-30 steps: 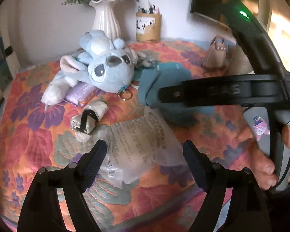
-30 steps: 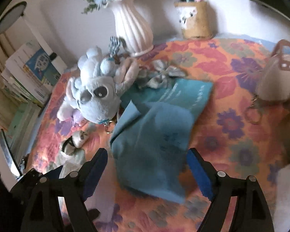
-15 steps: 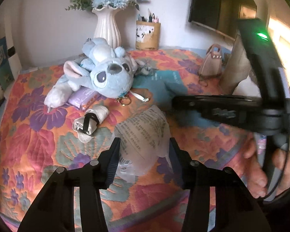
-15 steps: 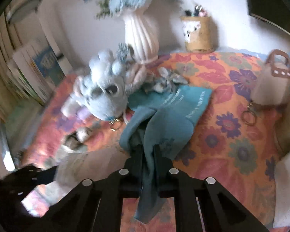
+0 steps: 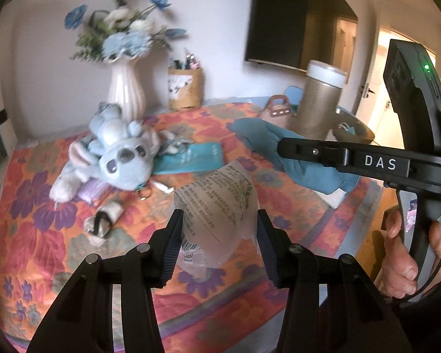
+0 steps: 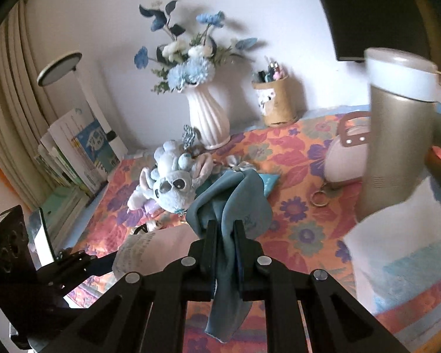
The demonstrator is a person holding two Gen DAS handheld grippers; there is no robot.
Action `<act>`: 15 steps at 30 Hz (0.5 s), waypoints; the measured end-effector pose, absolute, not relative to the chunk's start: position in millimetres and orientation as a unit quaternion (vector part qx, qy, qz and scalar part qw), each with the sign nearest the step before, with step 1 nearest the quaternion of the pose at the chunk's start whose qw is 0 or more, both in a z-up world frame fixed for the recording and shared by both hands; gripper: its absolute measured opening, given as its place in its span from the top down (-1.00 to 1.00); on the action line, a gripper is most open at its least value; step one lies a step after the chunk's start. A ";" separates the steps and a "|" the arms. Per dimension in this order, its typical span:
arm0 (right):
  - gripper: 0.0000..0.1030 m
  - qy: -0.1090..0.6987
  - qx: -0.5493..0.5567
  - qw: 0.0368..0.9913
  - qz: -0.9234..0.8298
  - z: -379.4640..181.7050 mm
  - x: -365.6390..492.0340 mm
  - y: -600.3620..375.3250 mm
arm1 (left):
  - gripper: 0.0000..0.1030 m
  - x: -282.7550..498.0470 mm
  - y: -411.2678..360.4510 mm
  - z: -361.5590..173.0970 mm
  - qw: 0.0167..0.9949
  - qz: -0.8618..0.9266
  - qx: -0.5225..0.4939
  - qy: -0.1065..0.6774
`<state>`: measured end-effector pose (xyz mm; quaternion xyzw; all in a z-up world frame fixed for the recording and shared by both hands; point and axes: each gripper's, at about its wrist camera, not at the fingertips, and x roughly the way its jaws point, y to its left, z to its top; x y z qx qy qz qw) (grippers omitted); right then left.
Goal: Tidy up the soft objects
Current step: 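Carry the bag and blue cloth to the glass bowl and open both tools inside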
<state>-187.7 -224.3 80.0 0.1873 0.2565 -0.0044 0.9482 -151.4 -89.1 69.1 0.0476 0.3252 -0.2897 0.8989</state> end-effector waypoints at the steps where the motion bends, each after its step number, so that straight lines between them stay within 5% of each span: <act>1: 0.82 0.254 0.189 0.948 -0.006 81.7 -192.6 -226.5 | 0.12 -153.4 -93.8 71.6 0.898 -0.295 0.051 0.322; 15: 0.81 0.225 0.241 0.942 -0.059 93.8 -275.0 -293.7 | 0.12 -178.0 -163.4 105.8 0.876 -0.382 0.062 0.288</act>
